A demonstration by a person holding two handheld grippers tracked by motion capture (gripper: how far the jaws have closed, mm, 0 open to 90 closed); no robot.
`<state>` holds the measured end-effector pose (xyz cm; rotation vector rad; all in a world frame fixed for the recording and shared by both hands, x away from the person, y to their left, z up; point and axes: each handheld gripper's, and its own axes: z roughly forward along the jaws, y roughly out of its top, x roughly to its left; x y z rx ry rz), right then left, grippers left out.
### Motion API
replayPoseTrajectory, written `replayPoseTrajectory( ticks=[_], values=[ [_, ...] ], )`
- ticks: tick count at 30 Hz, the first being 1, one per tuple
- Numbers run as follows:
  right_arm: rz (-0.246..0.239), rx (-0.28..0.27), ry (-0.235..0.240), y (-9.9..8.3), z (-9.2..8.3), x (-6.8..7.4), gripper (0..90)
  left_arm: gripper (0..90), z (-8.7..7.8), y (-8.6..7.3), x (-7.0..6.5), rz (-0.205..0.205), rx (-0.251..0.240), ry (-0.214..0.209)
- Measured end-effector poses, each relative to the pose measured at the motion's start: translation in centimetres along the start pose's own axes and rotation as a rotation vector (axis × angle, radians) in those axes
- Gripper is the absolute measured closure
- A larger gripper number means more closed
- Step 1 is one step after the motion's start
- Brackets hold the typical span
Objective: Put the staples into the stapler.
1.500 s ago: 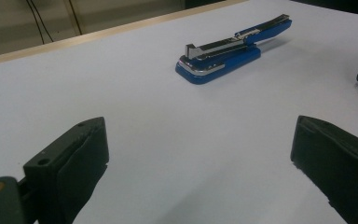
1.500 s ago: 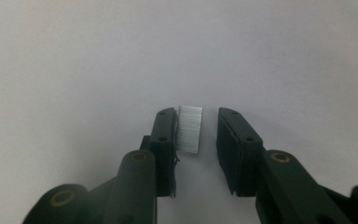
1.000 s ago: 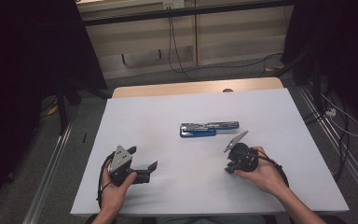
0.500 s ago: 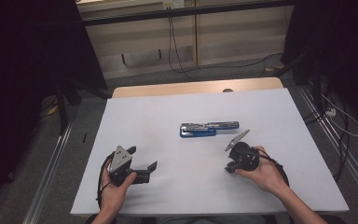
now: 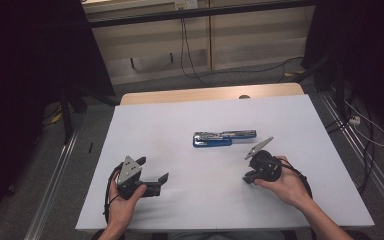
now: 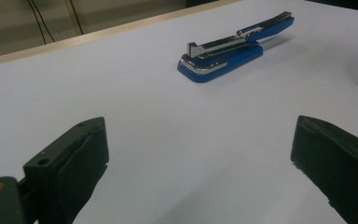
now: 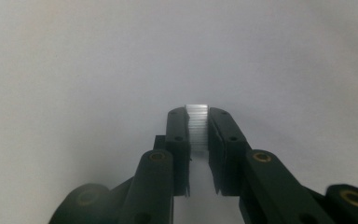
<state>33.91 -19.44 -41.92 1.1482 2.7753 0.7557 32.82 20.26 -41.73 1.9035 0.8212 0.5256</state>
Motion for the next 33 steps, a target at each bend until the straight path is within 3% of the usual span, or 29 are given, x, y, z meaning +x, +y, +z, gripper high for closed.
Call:
replayPoseTrajectory(
  ticks=[13,22,33],
  values=[
    [0.008,-0.090,0.013,0.1,-1.2,-0.8,79.4,4.3,0.1,0.1,-0.2,0.017,-0.002,-0.006],
    [-0.019,-0.131,-0.014,1.0,-1.9,-1.4,79.4,4.3,0.1,0.2,-0.2,0.020,-0.002,-0.005],
    [-0.077,-0.170,-0.010,2.9,-1.9,-1.9,79.4,4.3,0.2,0.1,-0.3,0.020,-0.001,-0.006]
  ],
)
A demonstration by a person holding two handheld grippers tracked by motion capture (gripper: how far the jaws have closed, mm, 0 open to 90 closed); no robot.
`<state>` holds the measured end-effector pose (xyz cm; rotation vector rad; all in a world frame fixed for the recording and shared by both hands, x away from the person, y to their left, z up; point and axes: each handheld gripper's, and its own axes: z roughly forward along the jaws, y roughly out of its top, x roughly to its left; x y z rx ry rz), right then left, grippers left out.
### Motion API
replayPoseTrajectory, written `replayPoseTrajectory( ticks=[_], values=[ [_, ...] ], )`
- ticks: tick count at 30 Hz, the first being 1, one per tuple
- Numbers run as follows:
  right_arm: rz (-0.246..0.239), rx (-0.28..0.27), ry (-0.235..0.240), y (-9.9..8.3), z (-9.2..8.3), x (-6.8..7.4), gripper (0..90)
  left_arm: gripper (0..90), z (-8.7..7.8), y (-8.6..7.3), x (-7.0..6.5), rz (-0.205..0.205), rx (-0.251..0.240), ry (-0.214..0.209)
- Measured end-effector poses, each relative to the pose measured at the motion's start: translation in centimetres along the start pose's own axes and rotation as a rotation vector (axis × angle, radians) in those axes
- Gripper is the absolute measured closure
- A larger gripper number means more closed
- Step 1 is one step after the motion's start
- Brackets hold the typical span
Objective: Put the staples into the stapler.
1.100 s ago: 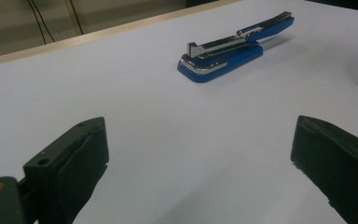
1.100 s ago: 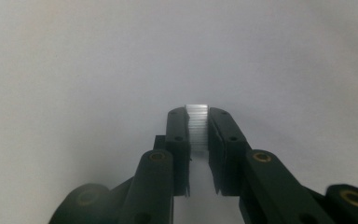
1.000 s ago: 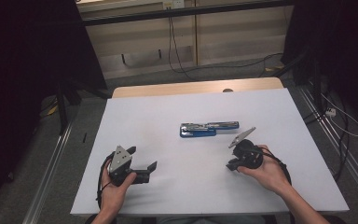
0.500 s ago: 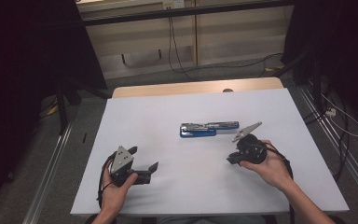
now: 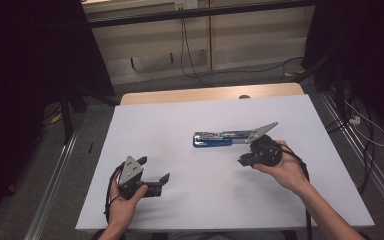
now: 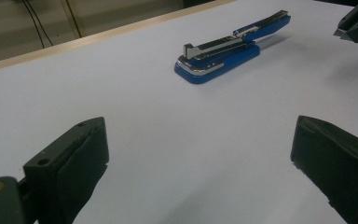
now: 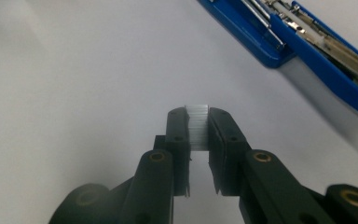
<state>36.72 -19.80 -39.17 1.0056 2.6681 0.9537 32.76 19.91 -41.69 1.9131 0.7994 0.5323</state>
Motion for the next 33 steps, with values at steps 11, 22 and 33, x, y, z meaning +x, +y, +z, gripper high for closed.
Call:
replayPoseTrajectory(
  ticks=[11,22,33],
  values=[
    [0.000,-0.052,0.008,1.8,0.1,-0.8,79.4,4.3,0.1,0.0,0.0,0.003,0.000,-0.004],
    [-0.049,-0.102,-0.005,3.1,0.5,-1.4,79.4,4.2,0.1,-0.1,0.1,0.001,0.006,0.000],
    [-0.067,-0.111,0.001,5.1,1.9,-2.5,79.4,4.2,0.1,-0.1,0.3,0.001,0.008,0.006]
  ],
)
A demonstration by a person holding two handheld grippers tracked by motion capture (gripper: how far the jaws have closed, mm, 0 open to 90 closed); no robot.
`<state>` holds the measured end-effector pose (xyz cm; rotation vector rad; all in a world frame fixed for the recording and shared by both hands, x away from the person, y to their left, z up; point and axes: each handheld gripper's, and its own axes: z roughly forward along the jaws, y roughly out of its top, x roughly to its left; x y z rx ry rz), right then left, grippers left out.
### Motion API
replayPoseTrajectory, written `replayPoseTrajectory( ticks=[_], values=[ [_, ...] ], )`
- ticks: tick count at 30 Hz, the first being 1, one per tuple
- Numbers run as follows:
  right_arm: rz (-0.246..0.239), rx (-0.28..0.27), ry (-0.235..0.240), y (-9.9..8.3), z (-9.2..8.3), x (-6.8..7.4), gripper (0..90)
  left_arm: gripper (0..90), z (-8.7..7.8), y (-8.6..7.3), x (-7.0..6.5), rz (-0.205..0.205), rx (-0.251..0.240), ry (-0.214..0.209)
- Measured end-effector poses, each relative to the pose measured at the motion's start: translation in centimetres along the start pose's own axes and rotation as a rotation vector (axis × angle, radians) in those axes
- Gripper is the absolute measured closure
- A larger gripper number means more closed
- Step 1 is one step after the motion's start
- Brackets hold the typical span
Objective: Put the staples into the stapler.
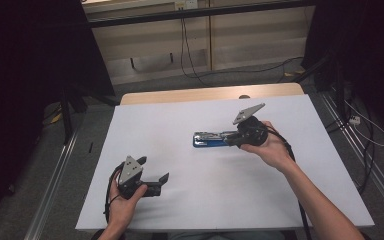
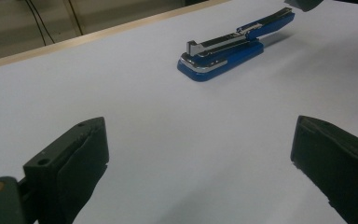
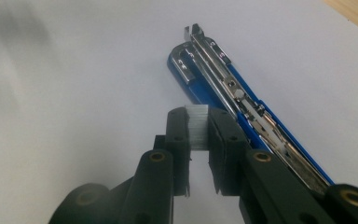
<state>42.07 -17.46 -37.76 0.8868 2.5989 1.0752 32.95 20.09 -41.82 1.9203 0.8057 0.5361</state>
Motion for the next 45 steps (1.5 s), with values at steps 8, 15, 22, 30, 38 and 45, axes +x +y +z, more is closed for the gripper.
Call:
replayPoseTrajectory(
  ticks=[8,15,22,30,38,45],
  values=[
    [-0.020,0.008,0.000,1.2,0.6,-0.2,79.4,4.3,-0.1,0.1,-0.1,0.010,-0.011,-0.008],
    [-0.012,-0.006,0.007,2.4,0.8,-1.1,79.4,4.3,-0.1,0.0,0.0,0.009,-0.004,-0.009],
    [-0.027,-0.012,0.009,3.6,1.5,-1.8,79.4,4.3,-0.1,0.0,0.0,0.014,-0.002,-0.010],
    [-0.025,0.004,-0.002,4.0,3.1,-2.7,79.4,4.3,-0.1,0.1,0.0,0.013,-0.002,-0.025],
    [-0.017,-0.002,0.018,4.2,3.9,-3.1,79.4,4.3,-0.1,0.0,0.0,0.018,0.004,-0.021],
    [-0.033,0.002,0.022,4.8,4.8,-3.1,79.4,4.3,0.0,0.0,0.0,0.017,0.005,-0.020]
  ],
)
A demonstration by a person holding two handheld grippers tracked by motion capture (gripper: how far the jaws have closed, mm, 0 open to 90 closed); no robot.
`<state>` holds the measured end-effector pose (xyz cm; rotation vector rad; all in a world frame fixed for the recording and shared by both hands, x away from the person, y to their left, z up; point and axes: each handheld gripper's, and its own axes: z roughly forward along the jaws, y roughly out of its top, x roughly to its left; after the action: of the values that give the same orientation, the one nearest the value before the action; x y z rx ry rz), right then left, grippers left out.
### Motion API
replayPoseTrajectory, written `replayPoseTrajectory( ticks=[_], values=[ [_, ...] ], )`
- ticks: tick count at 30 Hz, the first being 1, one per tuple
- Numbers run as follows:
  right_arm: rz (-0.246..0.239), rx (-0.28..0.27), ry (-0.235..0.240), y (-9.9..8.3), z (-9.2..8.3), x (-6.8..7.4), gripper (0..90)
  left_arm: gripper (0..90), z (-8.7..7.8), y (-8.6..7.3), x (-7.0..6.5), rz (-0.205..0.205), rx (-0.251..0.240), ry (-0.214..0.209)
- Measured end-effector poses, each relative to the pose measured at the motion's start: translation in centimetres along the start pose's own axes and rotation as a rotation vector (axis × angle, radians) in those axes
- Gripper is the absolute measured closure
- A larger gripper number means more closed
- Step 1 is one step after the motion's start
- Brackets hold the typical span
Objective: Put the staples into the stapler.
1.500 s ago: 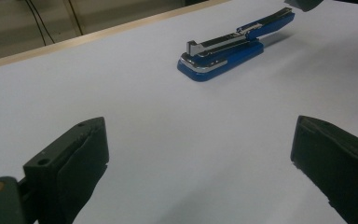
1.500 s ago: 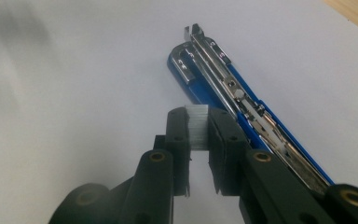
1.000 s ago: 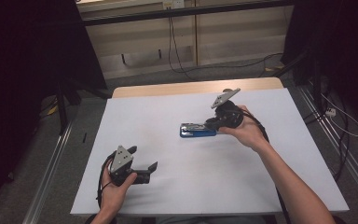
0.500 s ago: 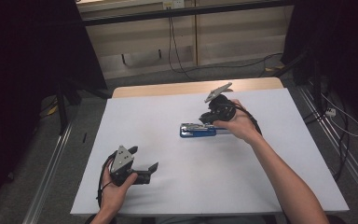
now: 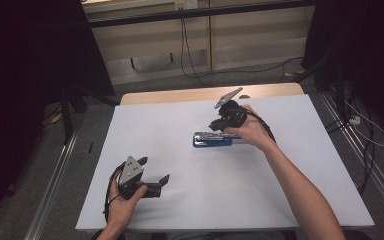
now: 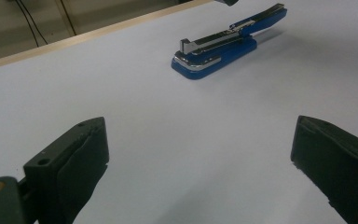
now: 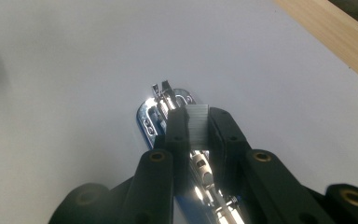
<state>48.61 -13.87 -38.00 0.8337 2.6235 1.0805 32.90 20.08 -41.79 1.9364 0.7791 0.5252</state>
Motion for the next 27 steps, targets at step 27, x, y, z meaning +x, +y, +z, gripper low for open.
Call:
replayPoseTrajectory(
  ticks=[27],
  values=[
    [-0.046,-0.004,0.025,1.7,2.2,-0.2,79.4,4.1,0.0,-0.1,0.2,-0.008,0.001,0.012]
  ],
)
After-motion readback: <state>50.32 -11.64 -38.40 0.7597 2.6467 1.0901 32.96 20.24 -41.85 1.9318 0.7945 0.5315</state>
